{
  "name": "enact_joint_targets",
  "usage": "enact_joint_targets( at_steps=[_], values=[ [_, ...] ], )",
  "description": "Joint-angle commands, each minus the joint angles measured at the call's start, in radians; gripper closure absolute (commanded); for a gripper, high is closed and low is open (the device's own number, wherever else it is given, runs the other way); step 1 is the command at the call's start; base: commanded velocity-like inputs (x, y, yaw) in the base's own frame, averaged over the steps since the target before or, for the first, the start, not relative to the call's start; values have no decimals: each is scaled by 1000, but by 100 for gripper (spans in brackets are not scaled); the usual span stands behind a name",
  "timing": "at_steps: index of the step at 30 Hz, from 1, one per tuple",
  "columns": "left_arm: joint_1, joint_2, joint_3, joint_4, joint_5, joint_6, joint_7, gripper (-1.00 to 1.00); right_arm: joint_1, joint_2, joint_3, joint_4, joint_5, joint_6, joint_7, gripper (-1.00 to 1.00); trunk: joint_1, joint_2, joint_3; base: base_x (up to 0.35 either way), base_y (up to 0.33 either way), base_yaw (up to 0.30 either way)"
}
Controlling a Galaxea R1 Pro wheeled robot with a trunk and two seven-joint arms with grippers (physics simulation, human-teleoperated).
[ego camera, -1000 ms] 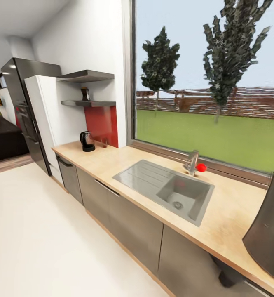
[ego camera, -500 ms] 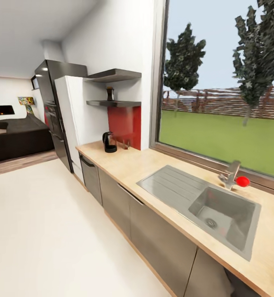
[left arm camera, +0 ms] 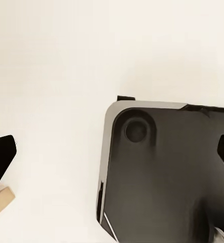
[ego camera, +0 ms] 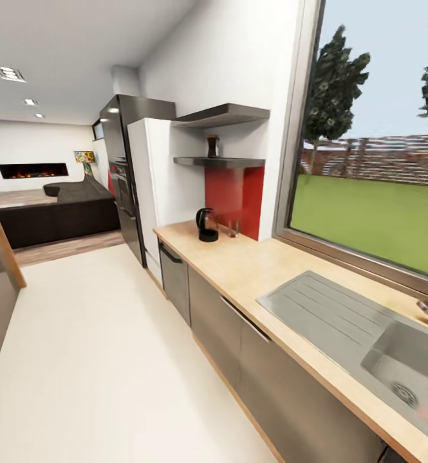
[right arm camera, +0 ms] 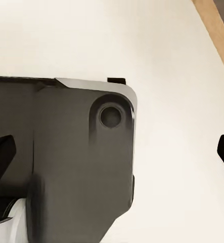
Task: Set up a coffee station on the kitchen countertop: keep the coffee maker on the countertop, move the bottle of coffee from the kitchen shelf to the counter next to the coffee maker, place a paper coffee filter on top of the coffee maker, put the saucer next to the coffee maker with the coffee cup on the saucer, and place the electric kettle next to the coffee maker.
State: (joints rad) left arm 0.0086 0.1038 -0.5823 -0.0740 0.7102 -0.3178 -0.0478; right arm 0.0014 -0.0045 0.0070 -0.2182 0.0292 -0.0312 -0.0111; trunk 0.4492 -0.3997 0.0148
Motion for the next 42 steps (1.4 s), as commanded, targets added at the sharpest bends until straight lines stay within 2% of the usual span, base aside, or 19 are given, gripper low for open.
enact_joint_targets(
  at_steps=[1,24,42],
  values=[
    [1,1,-5,-1,11,-1,-4,-100,0,0,1,0,3,-3,-1,-100,1,0,0,253,238,278],
    [1,2,-3,-1,10,-1,-3,-100,0,-2,1,0,3,-3,1,-100,1,0,0,243,265,275],
    [1,2,-5,-1,10,-1,-3,-100,0,0,2,-1,3,-2,-2,-100,1,0,0,333,59,21]
  ],
)
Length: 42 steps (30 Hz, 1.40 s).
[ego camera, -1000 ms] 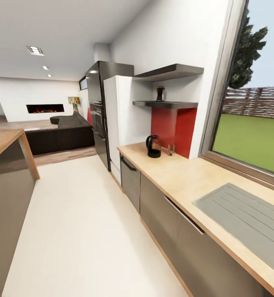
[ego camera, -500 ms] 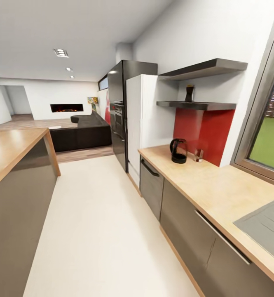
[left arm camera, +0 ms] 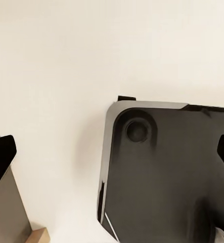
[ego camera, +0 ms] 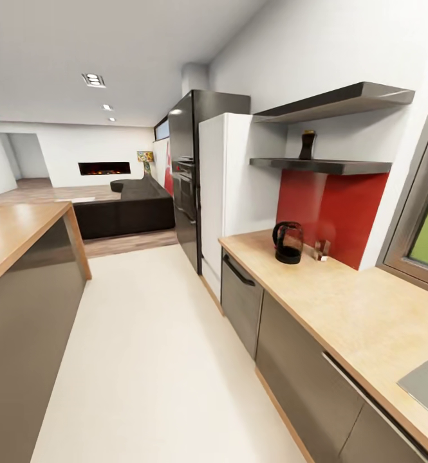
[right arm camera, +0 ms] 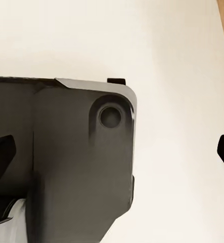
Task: Set up a coffee station on the kitchen countertop: keep the coffee maker on the countertop, move the bottle of coffee from the kitchen shelf to the counter next to the coffee maker, place a paper coffee filter on top of the coffee maker, put the saucer next to the coffee maker with the coffee cup on the saucer, and place the electric kettle next to the coffee maker.
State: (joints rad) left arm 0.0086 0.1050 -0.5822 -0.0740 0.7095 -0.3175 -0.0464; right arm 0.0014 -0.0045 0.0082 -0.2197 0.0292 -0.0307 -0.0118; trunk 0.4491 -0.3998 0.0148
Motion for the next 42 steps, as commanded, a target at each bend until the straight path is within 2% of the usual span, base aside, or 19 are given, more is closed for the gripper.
enact_joint_targets(
  at_steps=[1,22,29,42],
  values=[
    [1,0,-5,-1,11,-1,-4,-100,0,0,1,1,3,-3,-2,-100,1,0,0,338,118,0],
    [1,-1,-4,-1,10,-3,-4,-100,0,1,-7,-2,-5,-4,1,-100,1,0,0,323,177,0],
    [1,-1,-4,-1,10,-3,-4,-100,0,1,-7,-1,-4,-4,41,-100,1,0,0,310,203,0],
    [1,-1,-4,-1,10,-3,-4,-100,0,-2,-7,-2,-3,-4,50,-100,1,0,0,308,202,0]
  ],
)
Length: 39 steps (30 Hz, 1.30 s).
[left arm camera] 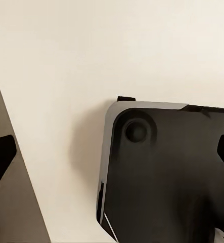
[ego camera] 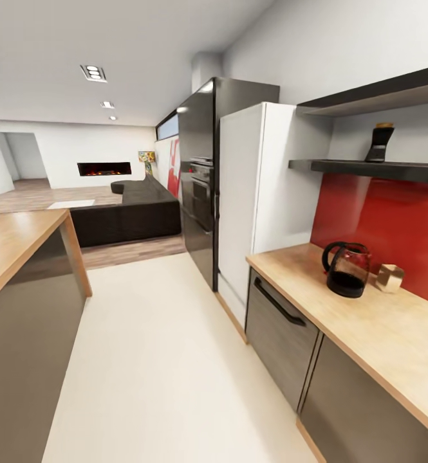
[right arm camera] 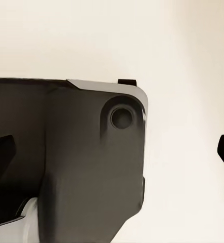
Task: Set up a coffee station on the kitchen countertop: keep the coffee maker on the countertop, move the bottle of coffee from the kitchen shelf to the counter next to the coffee maker, place a paper coffee filter on top of the coffee maker, put the saucer next to the coffee maker with the coffee cup on the saucer, and place the electric kettle next to the coffee maker.
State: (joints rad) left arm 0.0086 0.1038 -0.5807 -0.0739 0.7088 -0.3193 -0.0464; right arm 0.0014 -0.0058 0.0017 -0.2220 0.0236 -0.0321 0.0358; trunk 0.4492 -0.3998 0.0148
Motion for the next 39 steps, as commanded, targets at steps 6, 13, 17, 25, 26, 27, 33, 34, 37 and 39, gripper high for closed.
enact_joint_targets(
  at_steps=[6,13,17,25,26,27,33,34,37,39],
  values=[
    [1,0,-7,-1,11,-1,-4,-100,0,0,0,0,3,-3,3,-100,1,0,0,310,172,0],
    [1,-1,-7,-1,11,-2,-4,-100,0,0,0,0,3,-2,2,-100,1,0,0,326,80,-111],
    [1,-1,-7,-1,11,-3,-4,-100,0,-2,0,0,3,-2,2,-100,1,0,0,334,8,-250],
    [1,-1,-7,-1,11,-3,-4,-100,0,-2,0,0,3,-2,3,-100,1,0,0,335,1,-264],
    [1,-1,-7,-1,11,-3,-4,-100,0,-2,0,0,3,-2,3,-100,1,0,0,336,0,-265],
    [1,-1,-7,-1,11,-3,-4,-100,0,-2,0,0,3,-2,3,-100,1,0,0,336,0,-265],
    [1,0,-7,-1,11,-2,-4,-100,0,-2,0,0,3,-2,3,-100,1,0,0,336,53,-265],
    [1,0,-7,-1,11,-2,-4,-100,0,-2,0,0,3,-1,3,-100,1,0,0,336,125,-266],
    [1,0,-7,-1,11,-1,-4,-100,0,-2,0,0,3,-1,3,-100,1,0,0,333,146,-267],
    [1,1,-6,-1,11,-1,-4,-100,0,-2,0,0,3,-1,3,-100,1,0,0,315,187,-267]
  ],
)
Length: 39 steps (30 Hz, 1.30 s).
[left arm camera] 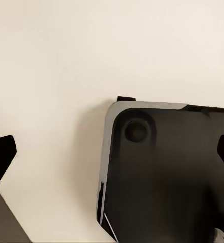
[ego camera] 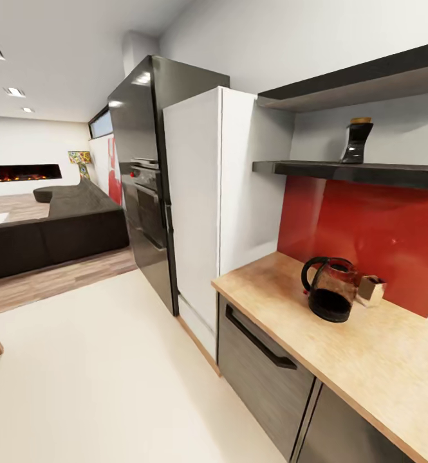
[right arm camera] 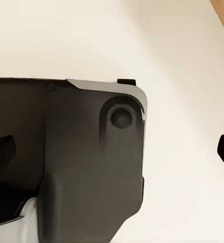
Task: Set up a coffee station on the kitchen countertop: keep the coffee maker on the countertop, move the bottle of coffee from the kitchen shelf to the counter next to the coffee maker, place a paper coffee filter on top of the coffee maker, put the saucer next to the coffee maker with the coffee cup on the saucer, and place the electric kettle next to the coffee maker.
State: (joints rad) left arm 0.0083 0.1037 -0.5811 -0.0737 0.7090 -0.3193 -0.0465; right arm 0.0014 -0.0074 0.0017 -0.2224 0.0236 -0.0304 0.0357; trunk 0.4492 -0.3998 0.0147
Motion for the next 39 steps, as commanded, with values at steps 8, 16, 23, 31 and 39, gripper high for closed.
enact_joint_targets(
  at_steps=[8,16,23,31,39],
  values=[
    [1,1,-5,-1,10,-1,-4,-100,0,0,0,0,3,-2,3,-100,1,0,0,280,233,-267],
    [1,1,-5,-1,11,-1,-4,-100,0,0,0,0,1,-2,3,-100,1,0,0,245,262,-267],
    [1,1,-5,-1,10,-3,-4,-100,0,0,0,0,1,-2,3,-100,1,0,0,273,228,-268],
    [1,1,-5,-1,10,-3,-4,-100,0,0,0,0,1,-2,3,-100,1,0,0,242,98,-268],
    [1,1,-3,-1,10,-3,-4,-100,0,0,0,0,1,-2,3,-100,1,0,0,25,2,-268]
  ],
)
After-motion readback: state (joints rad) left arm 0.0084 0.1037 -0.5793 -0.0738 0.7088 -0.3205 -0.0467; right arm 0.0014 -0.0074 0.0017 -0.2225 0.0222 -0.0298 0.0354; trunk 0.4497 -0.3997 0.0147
